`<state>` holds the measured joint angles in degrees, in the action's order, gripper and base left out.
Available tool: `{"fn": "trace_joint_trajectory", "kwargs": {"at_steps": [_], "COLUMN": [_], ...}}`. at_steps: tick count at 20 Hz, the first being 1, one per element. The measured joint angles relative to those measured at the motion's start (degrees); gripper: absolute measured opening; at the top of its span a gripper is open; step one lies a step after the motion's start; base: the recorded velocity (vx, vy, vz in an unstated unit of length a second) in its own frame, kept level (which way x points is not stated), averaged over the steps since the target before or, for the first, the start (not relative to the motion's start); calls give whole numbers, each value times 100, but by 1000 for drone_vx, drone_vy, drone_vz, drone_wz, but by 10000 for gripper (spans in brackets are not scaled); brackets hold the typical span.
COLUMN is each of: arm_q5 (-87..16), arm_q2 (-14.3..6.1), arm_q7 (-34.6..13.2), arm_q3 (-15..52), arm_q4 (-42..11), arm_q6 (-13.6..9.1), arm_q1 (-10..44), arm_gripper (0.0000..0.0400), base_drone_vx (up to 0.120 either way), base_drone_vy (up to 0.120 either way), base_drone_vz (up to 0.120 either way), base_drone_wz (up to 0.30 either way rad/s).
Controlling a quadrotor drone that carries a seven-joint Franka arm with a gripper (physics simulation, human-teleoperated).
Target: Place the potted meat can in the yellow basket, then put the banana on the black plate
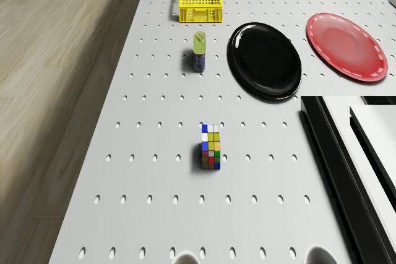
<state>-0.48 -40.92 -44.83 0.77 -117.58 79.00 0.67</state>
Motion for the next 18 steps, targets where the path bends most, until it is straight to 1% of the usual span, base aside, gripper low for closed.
{"fn": "trace_joint_trajectory", "kwargs": {"at_steps": [3,12,15,18], "arm_q5": [-45,-449,-789,-1345], "arm_q2": [-9,-41,-58,-87], "arm_q7": [-6,-58,-104,-181], "arm_q3": [32,321,562,954], "arm_q4": [-9,-53,-94,-186], "arm_q6": [13,56,75,101], "arm_q1": [10,99,174,297], "arm_gripper": [400,400,400,400], "base_drone_vx": [120,120,120,120], "base_drone_vy": [120,0,0,0], "base_drone_vz": [0,0,0,0], "base_drone_wz": [0,0,0,0]}}
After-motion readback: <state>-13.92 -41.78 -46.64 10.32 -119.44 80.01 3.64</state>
